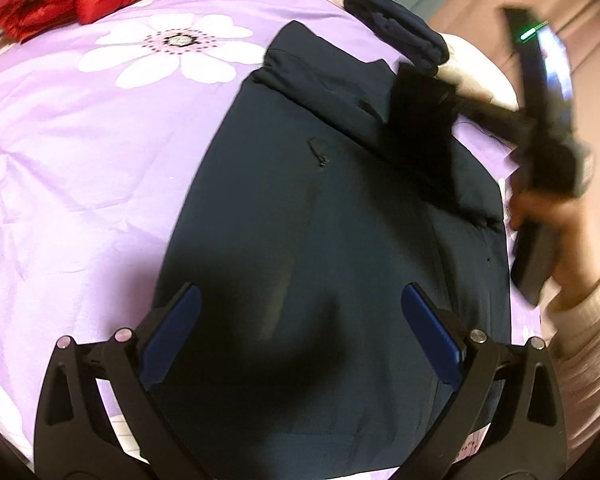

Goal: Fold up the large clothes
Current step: 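Lay the sleeve across the jacket chest and open the right tool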

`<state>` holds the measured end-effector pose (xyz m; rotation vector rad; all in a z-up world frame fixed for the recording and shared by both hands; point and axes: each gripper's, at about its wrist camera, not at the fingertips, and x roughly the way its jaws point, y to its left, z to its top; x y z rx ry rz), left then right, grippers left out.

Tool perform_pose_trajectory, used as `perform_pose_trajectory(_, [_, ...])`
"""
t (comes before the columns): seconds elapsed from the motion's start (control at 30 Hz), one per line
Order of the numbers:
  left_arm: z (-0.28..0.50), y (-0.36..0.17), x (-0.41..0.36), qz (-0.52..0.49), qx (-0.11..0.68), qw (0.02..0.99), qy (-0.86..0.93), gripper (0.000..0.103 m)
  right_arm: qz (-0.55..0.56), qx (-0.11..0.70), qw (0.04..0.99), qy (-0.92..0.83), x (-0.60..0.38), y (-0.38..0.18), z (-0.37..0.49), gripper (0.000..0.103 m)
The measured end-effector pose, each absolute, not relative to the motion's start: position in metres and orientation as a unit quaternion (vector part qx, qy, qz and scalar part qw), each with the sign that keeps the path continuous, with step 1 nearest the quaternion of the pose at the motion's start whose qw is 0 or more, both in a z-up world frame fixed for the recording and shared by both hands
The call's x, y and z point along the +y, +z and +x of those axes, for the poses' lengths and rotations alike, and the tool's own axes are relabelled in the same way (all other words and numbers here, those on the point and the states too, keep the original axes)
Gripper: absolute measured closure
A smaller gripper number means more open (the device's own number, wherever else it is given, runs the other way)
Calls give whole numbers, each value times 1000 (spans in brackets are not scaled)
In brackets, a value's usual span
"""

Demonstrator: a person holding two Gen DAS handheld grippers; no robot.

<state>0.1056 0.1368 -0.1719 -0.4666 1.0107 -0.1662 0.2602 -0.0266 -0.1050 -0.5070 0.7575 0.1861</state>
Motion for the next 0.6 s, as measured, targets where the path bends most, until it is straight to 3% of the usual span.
perform_pose_trajectory(0.1, [106,-173,142,-225,477,846,-77,2,-268,399,870,113,-11,-142,259,92])
perform_pose_trajectory(0.27, [110,-173,141,-229,477,845,-76,2,-251,431,851,162,3,-154,251,71])
perform_pose_trajectory(0.33, [112,-171,141,-228,476,846,-78,2,-220,434,852,192,1,-148,248,38])
perform_pose_trajectory(0.6, [123,-163,138,-224,463,854,-81,2,-100,396,855,320,-25,-95,214,35])
